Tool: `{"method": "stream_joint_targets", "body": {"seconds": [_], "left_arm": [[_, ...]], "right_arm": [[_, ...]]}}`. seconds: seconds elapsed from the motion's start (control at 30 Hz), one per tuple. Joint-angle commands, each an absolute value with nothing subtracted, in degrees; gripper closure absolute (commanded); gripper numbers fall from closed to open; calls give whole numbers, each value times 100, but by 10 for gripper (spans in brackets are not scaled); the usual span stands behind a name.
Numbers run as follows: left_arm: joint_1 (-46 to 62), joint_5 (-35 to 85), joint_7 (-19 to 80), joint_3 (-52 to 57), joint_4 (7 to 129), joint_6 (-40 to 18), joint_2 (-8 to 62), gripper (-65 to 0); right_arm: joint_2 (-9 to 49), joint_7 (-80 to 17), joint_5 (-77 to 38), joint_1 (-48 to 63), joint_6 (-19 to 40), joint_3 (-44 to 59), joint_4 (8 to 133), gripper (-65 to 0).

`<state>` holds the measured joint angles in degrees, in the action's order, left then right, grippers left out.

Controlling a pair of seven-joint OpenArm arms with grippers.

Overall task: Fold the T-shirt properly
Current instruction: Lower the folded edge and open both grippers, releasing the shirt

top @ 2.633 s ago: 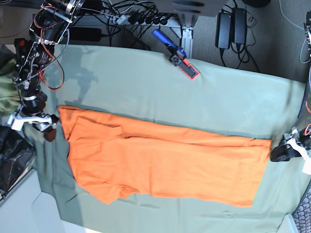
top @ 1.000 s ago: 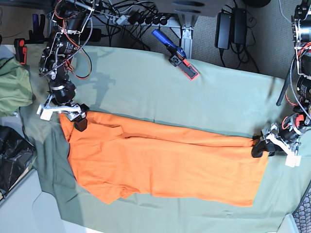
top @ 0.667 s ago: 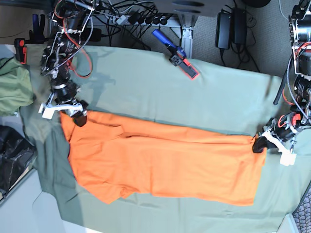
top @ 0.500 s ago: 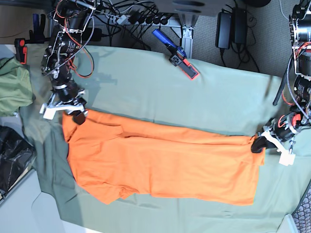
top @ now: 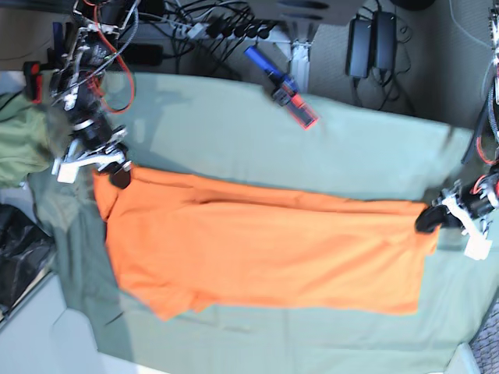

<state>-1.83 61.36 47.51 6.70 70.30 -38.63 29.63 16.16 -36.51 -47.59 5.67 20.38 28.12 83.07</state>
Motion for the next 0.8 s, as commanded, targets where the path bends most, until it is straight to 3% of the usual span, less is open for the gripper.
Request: {"method": "stream_joint_targets", "body": {"seconds": [0.0, 0.37, 0.77], "left_arm": [[-231, 6340, 4685, 716, 7255, -4000, 3155, 0], [755, 6969, 5175, 1267, 8171, -4000, 3815, 0], [1450, 7148, 5214, 1365, 8296, -4000, 3997, 0]], "right_arm": [[1754, -3592, -4847, 620, 2141, 2851, 8519, 0], [2126, -3612, -4893, 1999, 2139, 3170, 9782, 0], [2204, -3697, -5210, 2753, 2141, 3616, 9959, 0]]}}
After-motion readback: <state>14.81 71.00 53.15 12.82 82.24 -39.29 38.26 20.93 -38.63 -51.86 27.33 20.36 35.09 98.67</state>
